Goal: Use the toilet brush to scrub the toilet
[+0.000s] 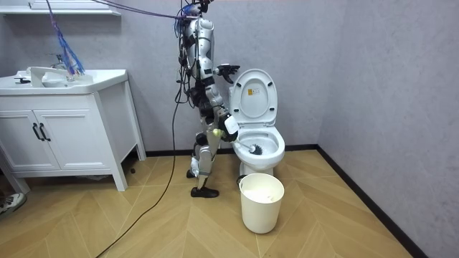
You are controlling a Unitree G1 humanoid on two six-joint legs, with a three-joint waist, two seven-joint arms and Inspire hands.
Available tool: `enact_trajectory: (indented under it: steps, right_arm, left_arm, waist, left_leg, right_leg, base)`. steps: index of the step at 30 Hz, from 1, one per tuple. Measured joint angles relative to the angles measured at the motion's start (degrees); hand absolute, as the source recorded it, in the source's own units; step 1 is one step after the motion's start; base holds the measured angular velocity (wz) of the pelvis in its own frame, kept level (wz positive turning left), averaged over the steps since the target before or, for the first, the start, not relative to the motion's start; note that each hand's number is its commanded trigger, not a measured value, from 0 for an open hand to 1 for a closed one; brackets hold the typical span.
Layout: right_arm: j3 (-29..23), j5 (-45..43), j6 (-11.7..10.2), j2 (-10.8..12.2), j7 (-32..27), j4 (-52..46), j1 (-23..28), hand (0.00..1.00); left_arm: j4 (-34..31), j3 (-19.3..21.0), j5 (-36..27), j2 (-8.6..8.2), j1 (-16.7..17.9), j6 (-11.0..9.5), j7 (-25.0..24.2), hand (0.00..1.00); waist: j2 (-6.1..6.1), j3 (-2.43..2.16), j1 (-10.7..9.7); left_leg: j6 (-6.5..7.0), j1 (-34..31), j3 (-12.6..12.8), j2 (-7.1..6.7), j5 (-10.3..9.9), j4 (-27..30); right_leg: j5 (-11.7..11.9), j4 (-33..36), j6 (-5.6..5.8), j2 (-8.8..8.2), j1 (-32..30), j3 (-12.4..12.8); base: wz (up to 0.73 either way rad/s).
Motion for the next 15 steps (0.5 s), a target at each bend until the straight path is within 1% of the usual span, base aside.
enact_trajectory:
  steps: [1, 2, 4, 5, 7, 12, 15]
  right_arm:
    - [-0.4, -0.4, 0.1, -0.2, 0.0, 0.0, -0.4, 1.00]
    - [-0.3, -0.6, 0.3, -0.3, 0.0, 0.0, -0.8, 1.00]
    - [-0.3, -0.9, 0.9, -0.4, 0.0, 0.0, -1.5, 1.00]
    - [-0.2, -1.2, 1.2, -0.4, 0.0, 0.0, -2.0, 1.00]
    - [0.7, -1.4, 1.5, -0.9, -0.1, 0.0, -3.0, 1.00]
    - [1.2, -3.8, 2.1, -1.3, -0.5, 0.4, -5.5, 1.00]
    - [1.9, -4.2, 2.6, -1.9, -1.2, 0.3, -6.6, 1.00]
  left_arm:
    - [0.2, -0.8, 0.1, 0.51, 0.0, 0.0, 0.0, 0.00]
    - [1.1, -1.8, 0.1, 1.36, 0.0, 0.0, -0.1, 0.00]
    - [2.7, -3.0, 0.2, 2.12, 0.0, 0.1, -0.5, 0.00]
    - [3.4, -3.8, 0.2, 2.47, 0.0, 0.6, -1.1, 0.00]
    - [4.4, -5.0, 0.2, 3.20, 0.0, 0.9, -1.9, 0.00]
    - [8.7, -5.4, 0.1, 3.52, -0.3, 1.1, -4.9, 0.00]
    - [10.0, -5.8, 0.1, 3.97, -1.9, 0.9, -5.7, 0.00]
  waist:
    - [0.14, 0.10, 0.1]
    - [0.31, 0.03, 0.1]
    - [0.52, -0.03, 0.1]
    - [0.65, 0.00, 0.1]
    - [0.67, -0.01, 0.1]
    - [0.66, 0.04, 0.1]
    - [0.72, 0.04, 0.4]
  left_leg:
    - [0.04, -0.2, 0.3, 0.02, 0.0, 0.0]
    - [0.05, -0.3, 0.3, 0.00, 0.0, 0.0]
    - [0.06, -0.4, 0.4, 0.01, 0.0, 0.0]
    - [0.06, -0.8, 0.4, 0.03, 0.0, 0.2]
    - [0.06, -1.6, 0.4, 0.02, 0.0, 0.5]
    - [0.06, -3.5, 0.0, -0.08, 0.0, 1.5]
    - [0.15, -5.0, -0.4, -0.19, 0.5, 1.5]
  right_leg:
    - [0.1, 0.0, -0.11, 0.01, -0.4, 0.2]
    - [0.1, 0.2, -0.12, 0.00, -0.5, 0.5]
    - [0.1, 0.5, -0.11, 0.00, -0.8, 0.5]
    - [0.1, 0.8, -0.10, -0.04, -1.3, 0.5]
    - [0.1, 1.0, -0.10, -0.07, -2.1, 0.5]
    - [0.1, 1.1, -0.19, -0.23, -3.3, -0.1]
    - [0.2, 1.9, -0.28, -0.61, -5.1, -0.5]
  base:
    - [-0.09]
    - [-0.09]
    - [-0.03]
    - [0.00]
    - [0.00]
    - [0.05]
    - [0.08]
